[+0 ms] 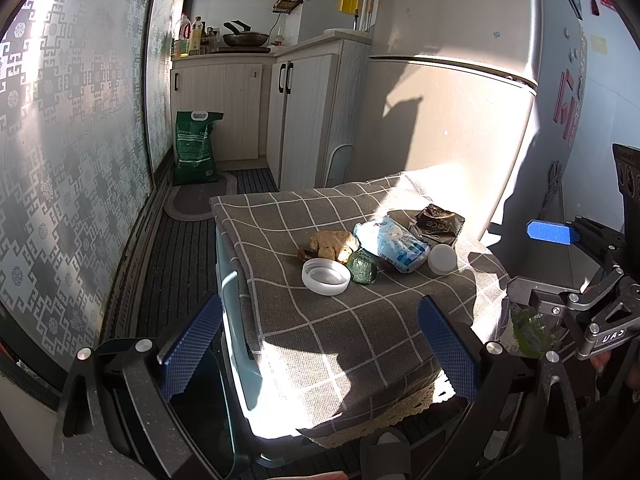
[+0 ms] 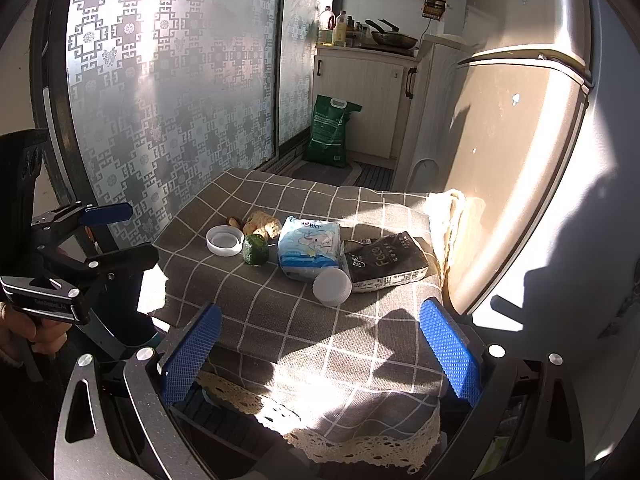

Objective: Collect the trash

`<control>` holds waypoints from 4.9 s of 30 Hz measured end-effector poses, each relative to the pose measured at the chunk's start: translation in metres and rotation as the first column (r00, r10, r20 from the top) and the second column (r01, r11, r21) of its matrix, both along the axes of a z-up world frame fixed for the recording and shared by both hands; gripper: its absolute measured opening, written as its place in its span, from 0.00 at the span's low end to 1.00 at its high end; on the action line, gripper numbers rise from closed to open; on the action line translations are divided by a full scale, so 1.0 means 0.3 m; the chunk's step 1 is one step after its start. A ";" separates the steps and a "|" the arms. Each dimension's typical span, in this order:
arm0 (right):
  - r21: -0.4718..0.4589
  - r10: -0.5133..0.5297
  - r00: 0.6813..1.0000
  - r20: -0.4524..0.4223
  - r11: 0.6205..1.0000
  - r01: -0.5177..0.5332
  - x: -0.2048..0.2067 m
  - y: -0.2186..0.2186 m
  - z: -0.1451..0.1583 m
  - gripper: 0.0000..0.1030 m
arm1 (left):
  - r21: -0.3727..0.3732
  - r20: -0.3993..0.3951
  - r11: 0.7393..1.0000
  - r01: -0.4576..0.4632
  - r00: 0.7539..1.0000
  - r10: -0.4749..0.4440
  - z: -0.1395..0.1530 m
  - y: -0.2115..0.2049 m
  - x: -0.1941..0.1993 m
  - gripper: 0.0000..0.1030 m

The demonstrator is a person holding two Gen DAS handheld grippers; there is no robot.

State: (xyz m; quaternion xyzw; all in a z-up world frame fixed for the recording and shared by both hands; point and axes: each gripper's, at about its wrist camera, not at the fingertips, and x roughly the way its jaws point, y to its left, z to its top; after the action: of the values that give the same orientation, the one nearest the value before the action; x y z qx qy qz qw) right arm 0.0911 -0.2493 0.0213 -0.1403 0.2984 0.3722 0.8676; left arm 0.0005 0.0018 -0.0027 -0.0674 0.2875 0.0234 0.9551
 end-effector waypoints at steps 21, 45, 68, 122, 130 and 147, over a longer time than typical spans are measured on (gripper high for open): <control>-0.006 0.001 1.000 0.004 1.000 -0.001 0.001 0.000 -0.007 0.98 | 0.003 0.003 1.000 0.004 1.000 -0.004 0.007 -0.004 -0.008 0.97; -0.010 0.002 1.000 0.003 1.000 -0.002 -0.002 0.006 -0.010 0.97 | 0.004 0.003 1.000 0.004 1.000 -0.004 0.006 -0.005 -0.007 0.97; -0.014 -0.013 1.000 0.011 1.000 0.013 -0.001 0.006 -0.018 0.97 | 0.003 0.005 1.000 0.011 1.000 -0.011 0.007 -0.005 -0.010 0.97; -0.105 0.010 0.994 -0.105 0.994 -0.021 0.167 0.143 -0.137 0.46 | 0.026 -0.157 0.996 0.089 0.984 -0.084 -0.134 0.009 0.271 0.40; -0.116 -0.019 0.992 -0.128 0.993 0.004 0.194 0.164 -0.153 0.42 | 0.004 -0.138 0.994 0.108 0.985 -0.107 -0.122 0.011 0.223 0.41; -0.088 -0.047 0.992 -0.117 0.995 0.036 0.145 0.178 -0.061 0.29 | -0.032 -0.058 0.993 0.118 0.991 -0.119 -0.077 0.080 0.101 0.41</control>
State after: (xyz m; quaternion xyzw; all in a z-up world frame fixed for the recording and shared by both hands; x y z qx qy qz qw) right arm 0.1345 -0.1958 0.0029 -0.1486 0.3682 0.3487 0.8490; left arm 0.0306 0.0259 -0.0258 -0.0630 0.3198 -0.0354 0.9447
